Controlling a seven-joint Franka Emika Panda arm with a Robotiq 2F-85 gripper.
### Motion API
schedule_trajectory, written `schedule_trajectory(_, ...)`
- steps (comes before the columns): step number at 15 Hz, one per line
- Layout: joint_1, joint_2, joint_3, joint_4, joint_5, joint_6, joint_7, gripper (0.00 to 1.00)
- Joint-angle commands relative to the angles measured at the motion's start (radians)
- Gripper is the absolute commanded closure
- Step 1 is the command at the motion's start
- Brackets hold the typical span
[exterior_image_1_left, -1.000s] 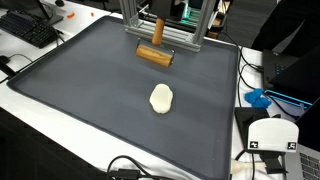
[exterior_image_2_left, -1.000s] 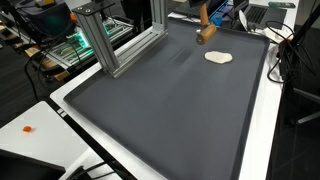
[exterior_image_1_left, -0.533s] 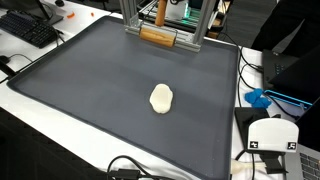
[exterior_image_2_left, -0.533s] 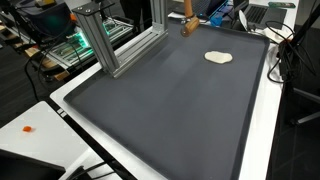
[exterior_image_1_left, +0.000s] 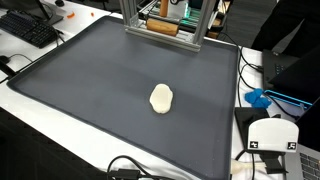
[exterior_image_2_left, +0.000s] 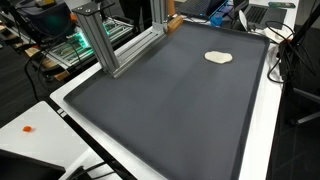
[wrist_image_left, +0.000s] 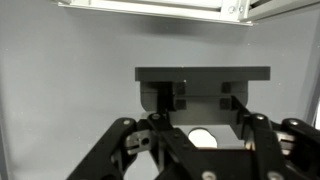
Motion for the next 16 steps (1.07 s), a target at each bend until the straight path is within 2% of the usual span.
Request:
schedule_trajectory(1, -0.017, -0.085, 0.006, -0.071, 0.052, -0.039, -0.027, 0.65)
schedule_trajectory(9, -0.016, -0.174, 0.007, -0.115, 0.122, -0.147, -0.011, 0.65)
schedule_trajectory(16, -0.015, -0.231, 0.018, -0.14, 0.183, -0.176, 0.01, 0.65)
